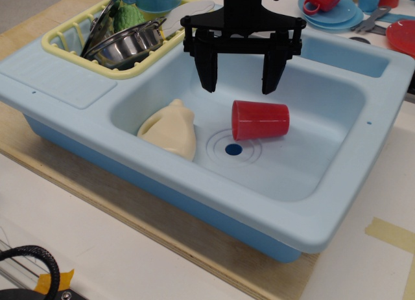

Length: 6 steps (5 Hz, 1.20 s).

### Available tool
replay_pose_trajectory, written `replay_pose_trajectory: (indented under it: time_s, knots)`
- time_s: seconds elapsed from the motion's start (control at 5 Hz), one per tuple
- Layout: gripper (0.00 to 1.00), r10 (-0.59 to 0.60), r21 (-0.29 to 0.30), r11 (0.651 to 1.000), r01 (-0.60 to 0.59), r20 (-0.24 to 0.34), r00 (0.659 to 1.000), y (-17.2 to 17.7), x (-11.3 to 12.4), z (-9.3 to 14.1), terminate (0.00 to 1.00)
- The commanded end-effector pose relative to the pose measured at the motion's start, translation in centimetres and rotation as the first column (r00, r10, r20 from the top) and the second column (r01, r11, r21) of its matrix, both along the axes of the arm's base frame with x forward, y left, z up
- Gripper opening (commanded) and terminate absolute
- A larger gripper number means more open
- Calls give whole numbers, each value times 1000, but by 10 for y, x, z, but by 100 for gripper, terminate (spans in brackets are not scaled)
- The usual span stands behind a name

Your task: Flip cup upright

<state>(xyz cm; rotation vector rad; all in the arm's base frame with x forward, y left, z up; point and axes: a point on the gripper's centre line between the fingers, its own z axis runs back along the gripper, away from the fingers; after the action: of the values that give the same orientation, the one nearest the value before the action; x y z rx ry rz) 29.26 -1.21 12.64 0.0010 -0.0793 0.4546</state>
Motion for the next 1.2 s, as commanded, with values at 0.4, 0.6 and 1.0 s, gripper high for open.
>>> replay_pose_trajectory:
  time_s: [0.4,0.6,1.0]
  knots:
    - [100,28,-88,996,-4,268,963,2,-5,-5,0]
    - [100,47,-140,990,6,370,928,4,-8,-9,0]
    - [100,25,-200,977,69,432,902,10,0,-15,0]
